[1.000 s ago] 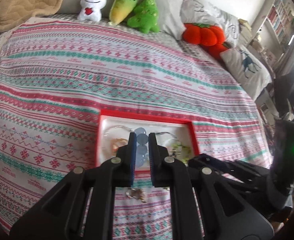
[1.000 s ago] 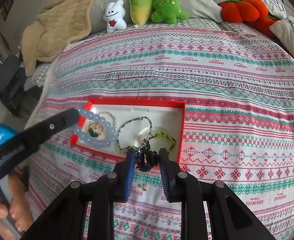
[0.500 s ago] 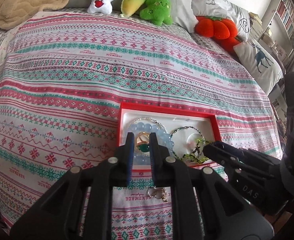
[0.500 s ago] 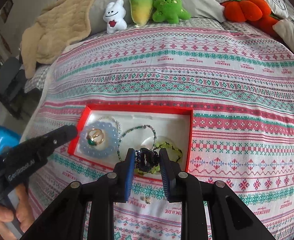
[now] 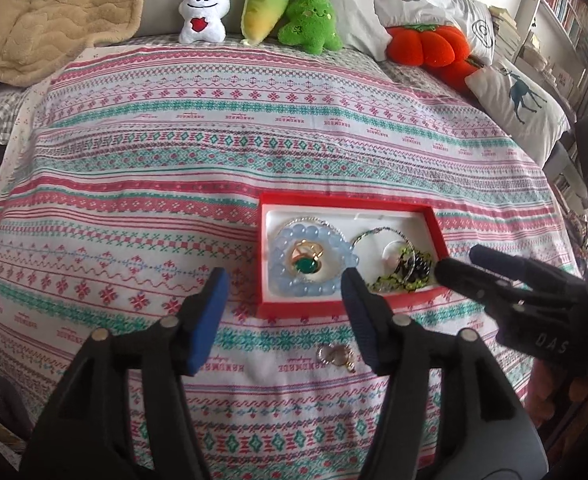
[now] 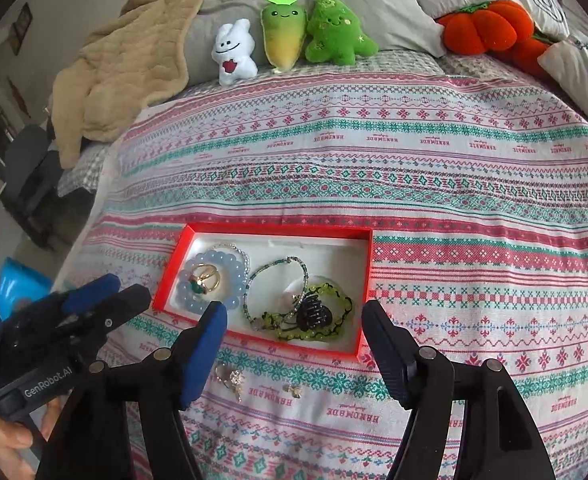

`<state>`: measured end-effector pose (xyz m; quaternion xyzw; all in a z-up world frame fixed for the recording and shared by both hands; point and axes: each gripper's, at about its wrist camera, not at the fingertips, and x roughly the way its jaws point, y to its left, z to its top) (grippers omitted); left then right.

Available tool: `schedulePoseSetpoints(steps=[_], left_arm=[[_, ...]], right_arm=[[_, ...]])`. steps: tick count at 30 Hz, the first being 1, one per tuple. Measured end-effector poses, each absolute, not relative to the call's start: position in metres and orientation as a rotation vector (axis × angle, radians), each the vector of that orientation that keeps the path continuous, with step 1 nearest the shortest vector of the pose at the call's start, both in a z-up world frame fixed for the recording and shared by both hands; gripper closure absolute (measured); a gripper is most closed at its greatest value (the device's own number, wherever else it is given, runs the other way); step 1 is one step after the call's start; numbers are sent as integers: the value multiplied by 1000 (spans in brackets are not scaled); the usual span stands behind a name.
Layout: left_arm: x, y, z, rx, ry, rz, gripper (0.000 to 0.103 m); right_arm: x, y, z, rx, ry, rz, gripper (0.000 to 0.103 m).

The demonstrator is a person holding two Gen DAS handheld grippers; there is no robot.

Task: Organize jewelry
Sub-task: 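Move both open grippers to the silver ring and gold earrings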

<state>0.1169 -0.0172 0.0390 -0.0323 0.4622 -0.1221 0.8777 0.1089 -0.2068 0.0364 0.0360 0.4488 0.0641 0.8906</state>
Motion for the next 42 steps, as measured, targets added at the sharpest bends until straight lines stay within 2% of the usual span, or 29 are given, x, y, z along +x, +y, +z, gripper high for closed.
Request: schedulePoseSetpoints(steps=[4,7,15,27,42], left_arm=[[109,-14,37,-33,975,-242,26],[103,-11,33,-15,995,-217,20],[93,-8,15,15,1082,-191,19],[80,-6,0,51,1149,-191,19],[67,-6,-29,93,1204,-227,19]], right_arm=[[103,-208,36,48,939,122,32],[98,-207,35,25,946,115,31],[86,-203,26,-12,985,120,26],[65,-198,1,-61,1098,128,26],[55,-203,-25,-124,1126,48,26]])
